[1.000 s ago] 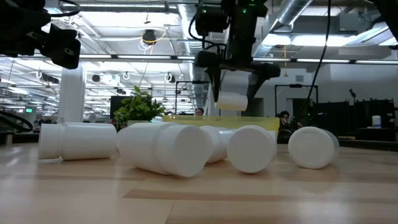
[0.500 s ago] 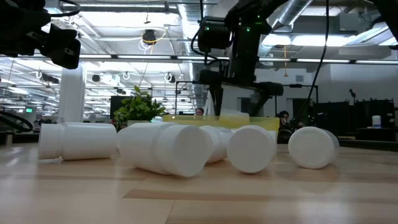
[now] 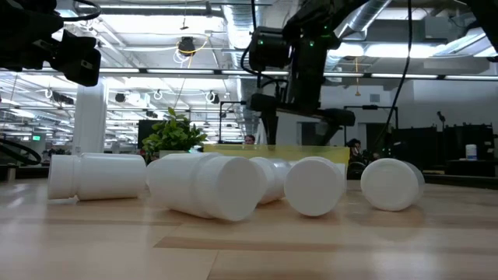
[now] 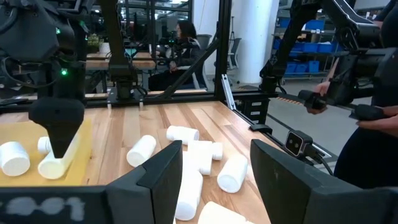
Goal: Pick and place pill bottles into a basket
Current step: Put the white pill bottle into the yellow bin
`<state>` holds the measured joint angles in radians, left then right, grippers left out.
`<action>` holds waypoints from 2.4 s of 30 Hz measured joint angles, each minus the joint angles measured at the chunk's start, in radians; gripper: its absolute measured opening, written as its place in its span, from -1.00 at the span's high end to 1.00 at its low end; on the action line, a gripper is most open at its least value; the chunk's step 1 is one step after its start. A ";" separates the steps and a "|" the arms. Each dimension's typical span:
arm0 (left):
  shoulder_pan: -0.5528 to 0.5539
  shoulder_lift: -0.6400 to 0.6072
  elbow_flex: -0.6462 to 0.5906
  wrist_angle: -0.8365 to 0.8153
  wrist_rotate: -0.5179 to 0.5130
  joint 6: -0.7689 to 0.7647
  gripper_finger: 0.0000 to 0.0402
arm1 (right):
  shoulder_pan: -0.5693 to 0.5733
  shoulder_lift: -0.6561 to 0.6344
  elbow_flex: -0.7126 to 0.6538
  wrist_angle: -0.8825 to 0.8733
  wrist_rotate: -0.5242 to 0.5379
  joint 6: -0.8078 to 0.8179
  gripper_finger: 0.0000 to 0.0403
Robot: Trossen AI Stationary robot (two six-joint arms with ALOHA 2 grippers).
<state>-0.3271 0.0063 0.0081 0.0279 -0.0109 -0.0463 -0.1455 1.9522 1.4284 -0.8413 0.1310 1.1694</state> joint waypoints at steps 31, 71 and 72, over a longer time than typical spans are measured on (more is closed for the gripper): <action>0.000 0.000 0.000 0.000 0.000 0.000 0.12 | 0.206 0.000 0.373 -0.457 -0.082 0.658 -0.98; 0.000 0.000 0.000 0.000 0.000 0.000 0.12 | 0.339 0.000 0.153 -0.223 -0.082 0.813 -0.99; 0.000 0.000 0.000 0.000 0.000 0.000 0.12 | 0.338 0.000 0.153 -0.222 -0.082 0.806 -0.99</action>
<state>-0.3269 0.0064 0.0080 0.0279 -0.0109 -0.0463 0.1930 1.9522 1.5810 -1.0635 0.0491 1.9757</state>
